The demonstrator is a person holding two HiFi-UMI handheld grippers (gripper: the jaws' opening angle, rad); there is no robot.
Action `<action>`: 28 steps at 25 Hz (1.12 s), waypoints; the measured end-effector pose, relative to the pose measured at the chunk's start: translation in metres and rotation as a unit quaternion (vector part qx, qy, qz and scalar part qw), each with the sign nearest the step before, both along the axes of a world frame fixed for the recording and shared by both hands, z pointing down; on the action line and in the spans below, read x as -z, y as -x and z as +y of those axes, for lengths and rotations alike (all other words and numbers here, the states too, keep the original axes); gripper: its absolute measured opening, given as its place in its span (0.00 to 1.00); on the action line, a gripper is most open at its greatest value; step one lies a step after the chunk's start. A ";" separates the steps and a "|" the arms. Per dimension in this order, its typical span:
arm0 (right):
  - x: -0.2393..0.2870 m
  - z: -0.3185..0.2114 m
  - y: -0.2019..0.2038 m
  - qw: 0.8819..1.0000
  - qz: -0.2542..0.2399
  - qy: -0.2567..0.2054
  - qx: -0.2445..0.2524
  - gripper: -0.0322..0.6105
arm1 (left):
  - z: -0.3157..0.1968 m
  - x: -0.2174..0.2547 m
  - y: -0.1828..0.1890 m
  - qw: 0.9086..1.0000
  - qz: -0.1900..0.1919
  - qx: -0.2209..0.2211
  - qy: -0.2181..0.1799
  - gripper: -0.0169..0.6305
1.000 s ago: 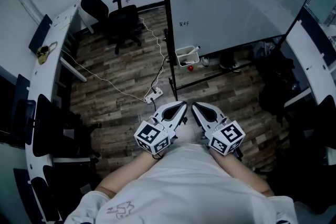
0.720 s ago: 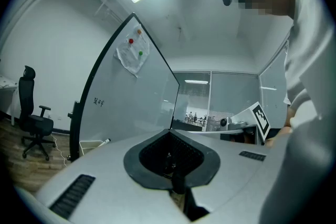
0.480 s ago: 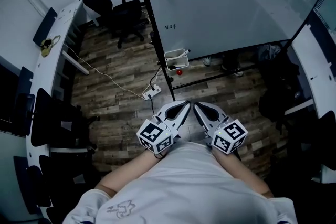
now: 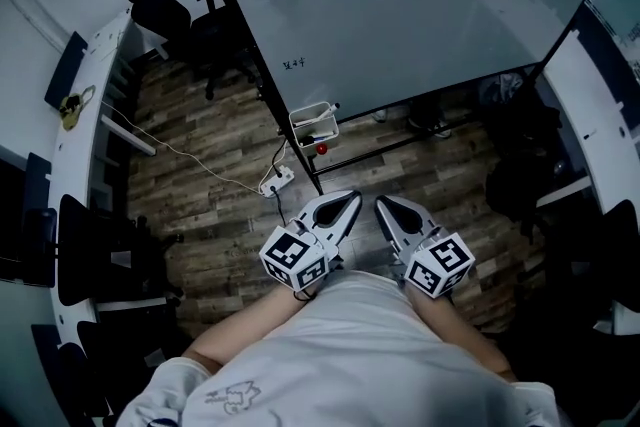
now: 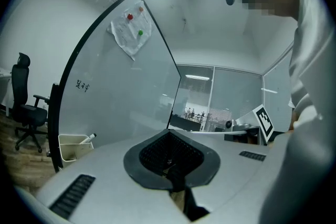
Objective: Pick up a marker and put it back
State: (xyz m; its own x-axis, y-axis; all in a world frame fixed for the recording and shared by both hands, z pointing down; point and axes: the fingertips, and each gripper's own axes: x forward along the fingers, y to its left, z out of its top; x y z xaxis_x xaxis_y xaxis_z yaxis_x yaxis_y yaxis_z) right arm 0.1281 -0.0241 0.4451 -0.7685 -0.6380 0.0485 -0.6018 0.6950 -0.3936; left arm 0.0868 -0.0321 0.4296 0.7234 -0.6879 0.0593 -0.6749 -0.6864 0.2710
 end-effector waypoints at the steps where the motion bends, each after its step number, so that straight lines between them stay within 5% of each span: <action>1: -0.001 -0.003 -0.001 1.000 0.001 0.002 -0.004 0.07 | -0.004 0.000 0.000 1.000 0.002 -0.002 0.000 0.03; 16: 0.004 -0.097 0.080 0.998 0.054 -0.019 -0.034 0.07 | -0.098 0.013 0.078 0.999 0.019 -0.030 -0.020 0.03; 23: 0.030 -0.131 0.132 0.991 0.102 -0.073 -0.053 0.07 | -0.137 0.031 0.112 0.996 0.020 -0.074 -0.035 0.03; 28: 0.018 -0.148 0.139 0.991 0.092 -0.053 -0.075 0.07 | -0.157 0.019 0.128 0.996 0.021 -0.085 -0.025 0.03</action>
